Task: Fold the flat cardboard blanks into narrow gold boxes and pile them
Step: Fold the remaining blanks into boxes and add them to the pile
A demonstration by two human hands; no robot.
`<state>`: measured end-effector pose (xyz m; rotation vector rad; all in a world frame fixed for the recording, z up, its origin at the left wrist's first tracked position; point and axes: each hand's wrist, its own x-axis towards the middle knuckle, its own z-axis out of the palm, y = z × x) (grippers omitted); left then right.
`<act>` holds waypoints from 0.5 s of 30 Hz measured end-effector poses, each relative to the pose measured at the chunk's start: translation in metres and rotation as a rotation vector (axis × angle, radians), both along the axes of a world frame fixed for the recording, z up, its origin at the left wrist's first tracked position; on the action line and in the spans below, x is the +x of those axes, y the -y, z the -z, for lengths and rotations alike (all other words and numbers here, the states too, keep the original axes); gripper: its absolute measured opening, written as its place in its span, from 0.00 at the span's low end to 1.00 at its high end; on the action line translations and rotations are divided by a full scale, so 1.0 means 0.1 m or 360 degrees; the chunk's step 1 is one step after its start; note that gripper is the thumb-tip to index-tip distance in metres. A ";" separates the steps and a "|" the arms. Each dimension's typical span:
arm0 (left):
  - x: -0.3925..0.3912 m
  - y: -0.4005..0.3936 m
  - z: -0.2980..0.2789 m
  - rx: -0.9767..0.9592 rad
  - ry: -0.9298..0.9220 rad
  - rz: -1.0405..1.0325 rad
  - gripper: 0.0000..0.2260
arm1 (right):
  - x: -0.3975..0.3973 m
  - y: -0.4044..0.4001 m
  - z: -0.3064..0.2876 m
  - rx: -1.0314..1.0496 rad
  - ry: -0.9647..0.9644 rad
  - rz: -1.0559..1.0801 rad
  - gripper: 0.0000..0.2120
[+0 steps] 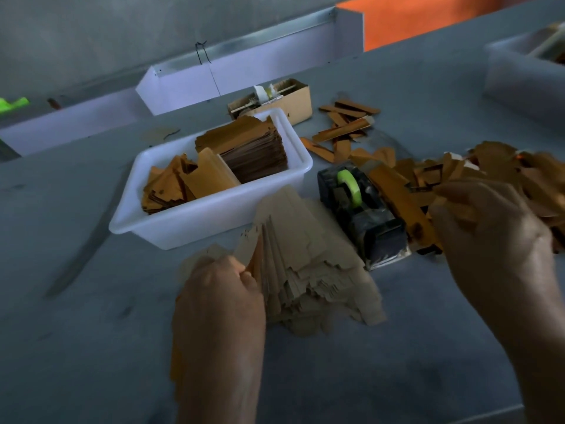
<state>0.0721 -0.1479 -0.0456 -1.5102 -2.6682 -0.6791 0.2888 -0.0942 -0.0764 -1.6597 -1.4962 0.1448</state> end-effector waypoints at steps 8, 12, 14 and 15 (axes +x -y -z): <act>0.24 0.01 -0.05 0.0393 0.0056 0.0279 0.12 | -0.24 0.24 -0.10 -0.0438 -0.0867 -0.0550 0.06; 0.55 0.05 -0.08 0.0367 -0.0067 0.0503 0.06 | -0.46 0.34 -0.15 -0.0865 -0.1557 -0.1047 0.14; 0.66 0.06 -0.05 0.0333 -0.0093 0.0565 0.07 | -0.52 0.35 -0.15 -0.0911 -0.1694 -0.1109 0.14; 0.69 0.05 -0.03 0.0322 -0.0097 0.0586 0.09 | -0.54 0.35 -0.15 -0.0909 -0.1736 -0.1102 0.14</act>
